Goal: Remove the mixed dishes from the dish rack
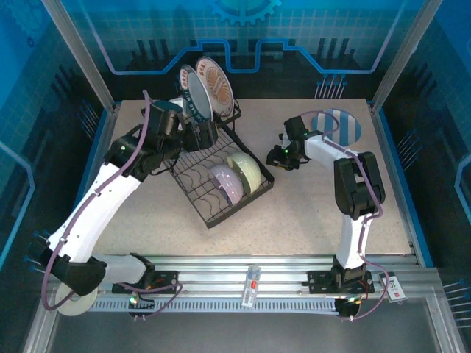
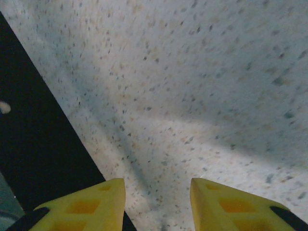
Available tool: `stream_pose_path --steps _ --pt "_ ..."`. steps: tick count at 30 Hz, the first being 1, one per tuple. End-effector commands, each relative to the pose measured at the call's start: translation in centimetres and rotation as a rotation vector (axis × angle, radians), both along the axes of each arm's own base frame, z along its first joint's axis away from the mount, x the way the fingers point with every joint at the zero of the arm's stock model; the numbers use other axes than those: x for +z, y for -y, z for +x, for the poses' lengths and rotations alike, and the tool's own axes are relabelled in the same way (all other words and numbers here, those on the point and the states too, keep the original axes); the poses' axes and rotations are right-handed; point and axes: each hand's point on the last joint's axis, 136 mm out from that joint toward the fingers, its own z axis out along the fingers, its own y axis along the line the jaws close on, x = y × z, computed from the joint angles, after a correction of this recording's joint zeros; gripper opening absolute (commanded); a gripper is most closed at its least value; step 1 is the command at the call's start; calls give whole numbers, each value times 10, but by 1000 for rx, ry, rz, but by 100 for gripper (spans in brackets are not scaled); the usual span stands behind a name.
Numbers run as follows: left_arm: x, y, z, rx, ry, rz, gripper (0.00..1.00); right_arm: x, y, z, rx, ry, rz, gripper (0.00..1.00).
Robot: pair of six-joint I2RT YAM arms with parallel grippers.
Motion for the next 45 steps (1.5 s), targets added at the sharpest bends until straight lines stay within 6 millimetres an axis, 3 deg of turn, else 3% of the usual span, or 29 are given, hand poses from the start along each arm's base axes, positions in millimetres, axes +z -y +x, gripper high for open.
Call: stream_pose_path --steps 1,17,22,26,28,31,33,39,42,45 --pt "12 -4 6 16 22 -7 99 -6 -5 -17 30 -44 -13 39" --pt "25 -22 24 55 47 59 99 -16 -52 -79 163 -112 -20 36" --pt "29 -31 30 84 56 111 99 -11 -56 -82 159 -102 -5 36" --pt "33 -38 34 113 67 126 99 5 -41 -69 111 -70 -5 38" --pt "35 -41 35 122 69 126 99 18 -28 -59 68 -48 3 41" --pt "36 -41 39 117 71 135 98 56 -12 -43 18 46 15 53" --pt "37 -42 43 119 69 141 98 94 -5 -34 7 153 18 69" --pt "34 -37 59 109 57 171 94 198 -5 -33 18 448 89 97" --pt "33 -35 71 113 52 180 89 237 -13 -42 54 565 157 100" --pt "32 -33 83 127 42 194 83 260 -18 -52 88 620 209 100"
